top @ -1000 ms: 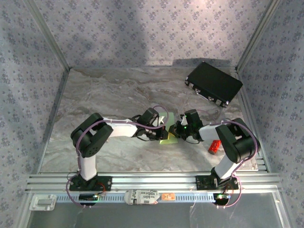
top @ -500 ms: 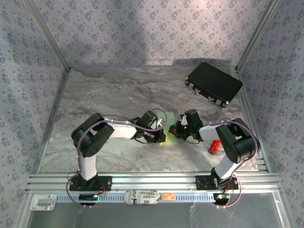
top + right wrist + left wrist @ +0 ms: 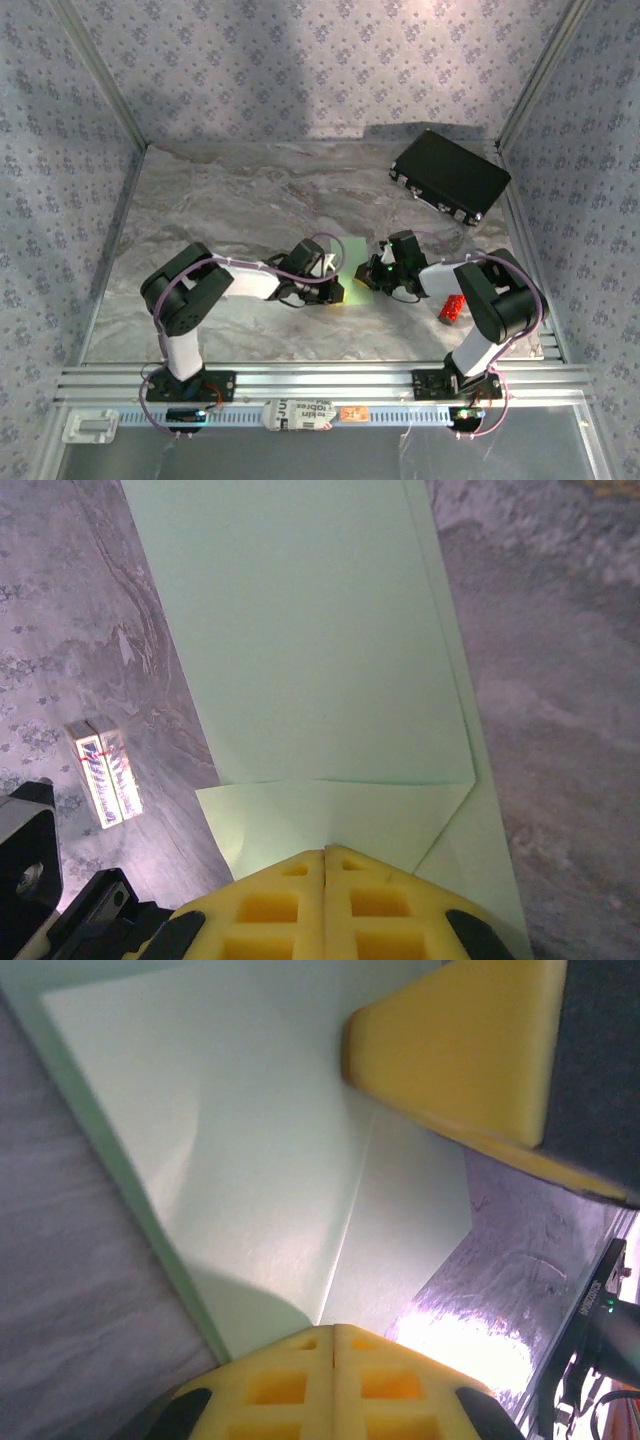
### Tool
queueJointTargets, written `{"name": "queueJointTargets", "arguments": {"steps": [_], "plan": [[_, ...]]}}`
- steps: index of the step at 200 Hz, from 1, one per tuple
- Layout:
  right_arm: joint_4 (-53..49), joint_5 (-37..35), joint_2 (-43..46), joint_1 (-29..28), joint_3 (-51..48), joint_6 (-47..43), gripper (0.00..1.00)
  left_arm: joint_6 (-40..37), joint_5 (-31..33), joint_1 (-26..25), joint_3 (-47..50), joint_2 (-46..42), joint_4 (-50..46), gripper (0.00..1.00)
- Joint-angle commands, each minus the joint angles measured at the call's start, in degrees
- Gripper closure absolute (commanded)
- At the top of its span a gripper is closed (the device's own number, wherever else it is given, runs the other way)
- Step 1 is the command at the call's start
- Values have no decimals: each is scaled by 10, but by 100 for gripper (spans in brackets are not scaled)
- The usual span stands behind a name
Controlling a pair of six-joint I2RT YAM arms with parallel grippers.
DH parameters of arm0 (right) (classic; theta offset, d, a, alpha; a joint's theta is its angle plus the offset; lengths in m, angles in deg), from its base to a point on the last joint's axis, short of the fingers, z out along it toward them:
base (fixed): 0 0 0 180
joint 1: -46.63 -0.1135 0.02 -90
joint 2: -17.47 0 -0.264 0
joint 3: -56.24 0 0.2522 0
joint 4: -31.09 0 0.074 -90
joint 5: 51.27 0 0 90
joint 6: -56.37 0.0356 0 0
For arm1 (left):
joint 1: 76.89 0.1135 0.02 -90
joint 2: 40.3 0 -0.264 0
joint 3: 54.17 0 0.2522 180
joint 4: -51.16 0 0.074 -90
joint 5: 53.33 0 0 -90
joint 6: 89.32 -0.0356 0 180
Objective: Fold a paper plane with a square sheet of paper (pick it up from the middle)
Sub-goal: Fold the triangle a second time at the center of the table.
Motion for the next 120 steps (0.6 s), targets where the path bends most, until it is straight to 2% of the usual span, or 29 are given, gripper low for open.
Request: {"name": "queueJointTargets", "arguments": {"steps": [1, 59, 93, 120], "plan": [[-64, -35, -10, 7, -8, -12, 100, -11, 8, -4, 38, -20, -58, 97], [-63, -33, -6, 5, -7, -10, 100, -48, 39, -12, 35, -72, -113, 99], [-64, -34, -5, 4, -6, -9, 100, -43, 53, -11, 18, -117, -95, 99], [-65, -33, -8, 4, -3, -9, 100, -32, 45, -8, -9, -107, -68, 99]]}}
